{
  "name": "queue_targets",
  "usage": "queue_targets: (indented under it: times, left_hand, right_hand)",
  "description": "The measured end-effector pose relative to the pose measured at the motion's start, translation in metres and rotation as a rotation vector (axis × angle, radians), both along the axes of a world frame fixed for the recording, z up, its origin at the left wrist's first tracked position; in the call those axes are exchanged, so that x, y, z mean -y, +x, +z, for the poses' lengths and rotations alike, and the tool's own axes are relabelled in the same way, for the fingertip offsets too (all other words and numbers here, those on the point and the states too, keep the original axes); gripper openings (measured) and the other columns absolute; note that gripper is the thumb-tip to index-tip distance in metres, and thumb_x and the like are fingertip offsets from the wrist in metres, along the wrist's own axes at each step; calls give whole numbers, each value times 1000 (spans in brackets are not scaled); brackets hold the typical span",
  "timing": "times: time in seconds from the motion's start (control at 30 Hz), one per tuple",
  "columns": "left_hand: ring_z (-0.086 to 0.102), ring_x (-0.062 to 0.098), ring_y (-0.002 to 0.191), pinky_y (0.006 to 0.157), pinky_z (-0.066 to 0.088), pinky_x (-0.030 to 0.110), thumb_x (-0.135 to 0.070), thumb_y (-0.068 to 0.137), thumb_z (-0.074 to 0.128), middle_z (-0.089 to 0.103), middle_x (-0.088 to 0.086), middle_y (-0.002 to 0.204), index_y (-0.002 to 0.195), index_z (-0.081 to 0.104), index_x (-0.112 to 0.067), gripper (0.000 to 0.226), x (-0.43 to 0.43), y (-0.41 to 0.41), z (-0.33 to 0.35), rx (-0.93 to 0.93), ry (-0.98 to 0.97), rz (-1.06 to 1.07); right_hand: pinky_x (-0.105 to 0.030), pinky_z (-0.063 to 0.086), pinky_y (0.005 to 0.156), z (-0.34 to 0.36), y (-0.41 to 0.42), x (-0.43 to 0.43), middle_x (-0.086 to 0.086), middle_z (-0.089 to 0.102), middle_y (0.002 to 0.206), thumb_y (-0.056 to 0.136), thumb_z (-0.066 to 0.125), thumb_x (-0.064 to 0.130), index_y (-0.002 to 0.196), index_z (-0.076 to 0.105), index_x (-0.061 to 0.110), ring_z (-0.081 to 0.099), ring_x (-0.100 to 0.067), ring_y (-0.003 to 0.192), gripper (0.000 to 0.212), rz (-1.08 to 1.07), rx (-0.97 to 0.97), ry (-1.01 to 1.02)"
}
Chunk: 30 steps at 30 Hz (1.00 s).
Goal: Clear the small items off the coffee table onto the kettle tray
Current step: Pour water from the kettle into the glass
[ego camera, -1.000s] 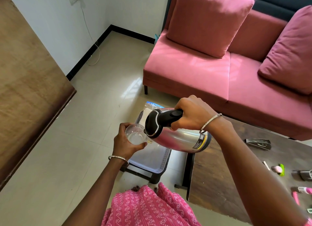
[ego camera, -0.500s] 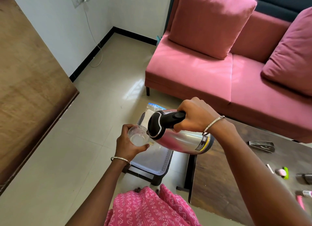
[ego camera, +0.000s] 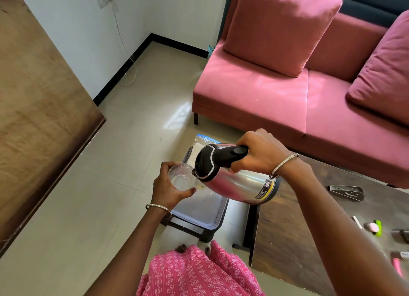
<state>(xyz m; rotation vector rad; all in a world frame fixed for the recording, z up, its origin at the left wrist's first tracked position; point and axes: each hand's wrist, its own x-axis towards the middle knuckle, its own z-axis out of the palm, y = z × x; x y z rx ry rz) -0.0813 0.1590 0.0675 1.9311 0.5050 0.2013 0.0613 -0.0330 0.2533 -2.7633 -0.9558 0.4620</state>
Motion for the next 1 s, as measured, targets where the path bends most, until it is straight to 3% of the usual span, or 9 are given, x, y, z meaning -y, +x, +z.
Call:
queue_targets:
  times: [0.17,0.33,0.5,0.67,0.87,1.0]
  left_hand:
    - [57,13,101,75,45,6,-30,46,96,55,-10,115,120,45,-24,90,-10,-3,-7,-14,10,6]
    - [57,4,97,76,42,1,-30,44,97,56,-21,109,115,46,-28,87,-26,-10,-15,-35,0,55]
    - [57,-3,97,79,43,2,-34,42,96,59,-21,111,113,45,-32,87,-44,-20,-24,-49,14,104]
    - [59,4,103,82,44,4,-41,42,92,60,-14,117,116,44,-33,88,-60,-32,-28,-74,14,155]
    - [56,-9,104,86,44,4,-38,44,94,58,-22,119,118,45,-29,90,-76,-44,-34,-103,31,201]
    - [55,-11,108,89,45,9,-39,44,93,59,-24,121,117,44,-30,89,-83,-46,-39,-118,23,248]
  right_hand:
    - [-37,46,51,-18,4,7,0,58,51,48,80,50,63,68,18,56,-25,55,37,-111,-88,105]
    - [-31,35,49,-52,6,9,5,51,46,48,85,48,55,65,25,46,-14,49,31,-257,-171,209]
    - [-30,32,49,-105,-2,-3,5,48,49,57,86,42,61,66,12,42,-12,48,37,-411,-228,332]
    - [-29,42,53,-164,-17,-28,-2,63,56,67,86,38,69,71,12,51,-10,52,29,-575,-277,431]
    - [-25,46,53,-217,-38,-67,0,65,58,71,83,35,71,70,17,59,-12,53,21,-815,-272,546]
    - [-35,50,62,-245,-49,-90,-10,70,67,75,80,39,80,74,10,66,-24,66,30,-935,-255,542]
